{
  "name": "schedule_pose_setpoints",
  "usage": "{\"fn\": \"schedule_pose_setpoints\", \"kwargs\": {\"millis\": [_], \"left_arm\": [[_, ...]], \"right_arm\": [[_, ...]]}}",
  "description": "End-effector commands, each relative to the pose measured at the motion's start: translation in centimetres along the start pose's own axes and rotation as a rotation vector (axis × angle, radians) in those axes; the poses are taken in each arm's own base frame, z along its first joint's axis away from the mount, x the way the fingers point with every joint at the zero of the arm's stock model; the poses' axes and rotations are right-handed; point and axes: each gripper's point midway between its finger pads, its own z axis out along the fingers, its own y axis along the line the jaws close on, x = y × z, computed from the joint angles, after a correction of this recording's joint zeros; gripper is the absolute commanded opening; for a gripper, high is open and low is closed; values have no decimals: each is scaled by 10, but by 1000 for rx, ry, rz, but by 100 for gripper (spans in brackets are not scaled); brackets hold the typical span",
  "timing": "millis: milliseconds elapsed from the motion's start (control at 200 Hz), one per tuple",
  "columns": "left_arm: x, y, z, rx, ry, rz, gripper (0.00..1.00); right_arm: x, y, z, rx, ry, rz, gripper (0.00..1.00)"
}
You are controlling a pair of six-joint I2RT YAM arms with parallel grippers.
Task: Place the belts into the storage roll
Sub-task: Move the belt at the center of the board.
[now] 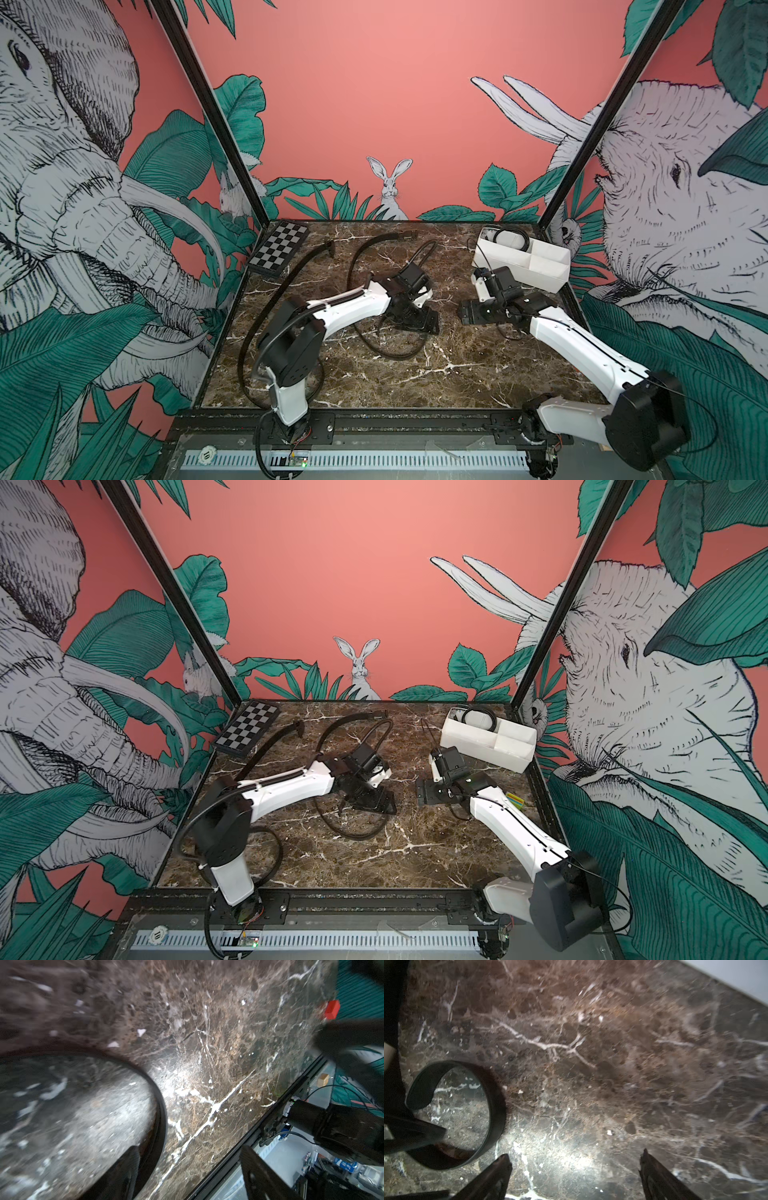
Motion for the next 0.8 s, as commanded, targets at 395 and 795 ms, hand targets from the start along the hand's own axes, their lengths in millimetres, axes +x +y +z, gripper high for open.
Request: {"fn": "schedule_pose_setpoints", "kwargs": {"millis": [395, 795], "left_arm": [[-28, 192, -117, -359, -285, -274, 81], [-86, 256, -83, -431, -249, -275, 70]], "right_arm": [[25, 110, 68, -163, 162, -148, 81], [67, 96, 96, -82, 303, -216, 20]]}}
